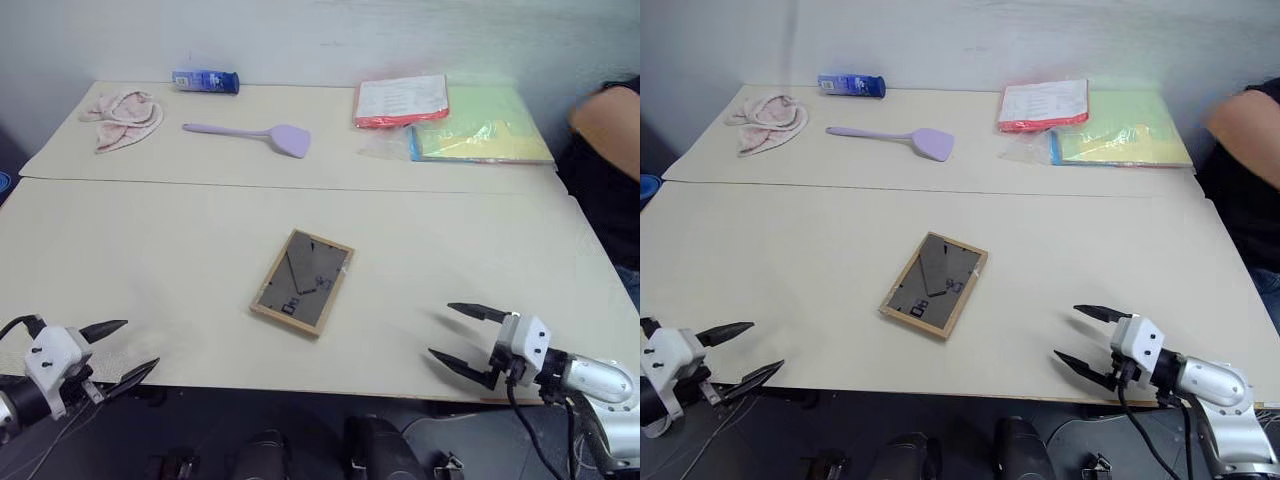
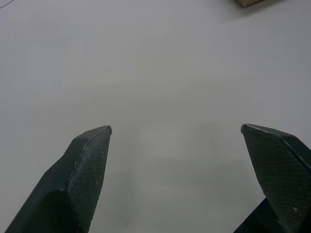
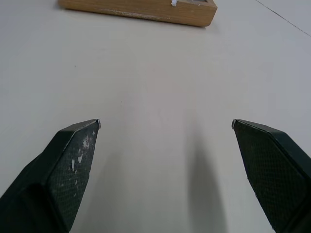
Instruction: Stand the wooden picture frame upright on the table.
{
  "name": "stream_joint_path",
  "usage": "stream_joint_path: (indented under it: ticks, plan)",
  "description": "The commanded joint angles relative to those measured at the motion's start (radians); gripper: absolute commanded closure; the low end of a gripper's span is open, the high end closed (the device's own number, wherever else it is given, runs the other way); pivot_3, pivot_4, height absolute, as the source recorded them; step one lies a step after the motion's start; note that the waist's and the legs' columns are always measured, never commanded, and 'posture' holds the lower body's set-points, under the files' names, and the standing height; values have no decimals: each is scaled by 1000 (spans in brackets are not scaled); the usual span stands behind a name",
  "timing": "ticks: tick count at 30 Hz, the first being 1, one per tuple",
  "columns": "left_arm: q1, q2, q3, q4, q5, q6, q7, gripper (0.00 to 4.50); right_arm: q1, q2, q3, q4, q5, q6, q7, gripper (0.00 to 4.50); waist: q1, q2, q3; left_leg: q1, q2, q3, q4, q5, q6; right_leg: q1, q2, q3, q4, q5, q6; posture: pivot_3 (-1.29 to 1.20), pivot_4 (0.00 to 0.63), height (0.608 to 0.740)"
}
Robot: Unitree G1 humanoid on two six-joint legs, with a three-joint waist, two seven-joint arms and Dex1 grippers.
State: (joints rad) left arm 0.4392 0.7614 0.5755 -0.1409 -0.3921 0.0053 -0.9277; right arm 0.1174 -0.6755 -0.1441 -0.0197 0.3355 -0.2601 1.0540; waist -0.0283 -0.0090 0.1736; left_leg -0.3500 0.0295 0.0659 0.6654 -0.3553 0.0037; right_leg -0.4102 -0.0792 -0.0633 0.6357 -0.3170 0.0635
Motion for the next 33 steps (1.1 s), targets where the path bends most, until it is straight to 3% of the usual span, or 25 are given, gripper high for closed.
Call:
stream_joint_path:
  ticks: [1,2,5,7,16,20,26,33]
  plan:
    - [-1,6,13,-51,-24,28,-2,0,-29,15,20,-49,5,11,-17,17,0,0,0,0,0,0,0,0,0,0,0,0,0,0,0,0,150,740]
    - [-8,2,12,-73,-55,67,1,0,-41,19,34,-56,-2,17,-22,17,0,0,0,0,0,0,0,1,-2,0,0,0,0,0,0,0,150,740]
    - [-82,22,-34,-141,-124,201,20,0,-107,44,102,-93,-19,85,-45,563,1,0,0,0,0,0,1,1,-2,0,0,0,1,0,0,0,150,740]
    - [-199,17,-116,-147,-87,242,73,394,-174,72,165,-96,-63,132,-73,1194,4,0,0,0,0,-1,1,2,-3,0,0,0,1,0,0,0,150,740]
    - [-594,-68,-464,32,166,237,200,3218,-379,158,299,21,-224,195,-168,4497,0,0,0,-3,-1,2,4,3,-4,-2,1,-2,5,1,2,0,150,740]
    - [-660,-110,-540,84,180,240,170,4485,-421,180,321,41,-238,219,-178,4500,0,-1,0,-4,-1,2,7,3,-4,-2,1,-2,7,1,2,0,150,740]
    - [-646,-137,-622,42,174,252,120,4485,-464,205,340,54,-242,237,-181,4500,1,-1,0,-4,0,2,9,3,-4,-2,1,-1,8,1,2,0,150,740]
    - [-577,-145,-592,-45,131,309,128,4485,-511,213,330,104,-244,241,-176,4500,0,0,0,-4,0,1,10,2,-4,-2,1,-1,9,1,2,0,150,740]
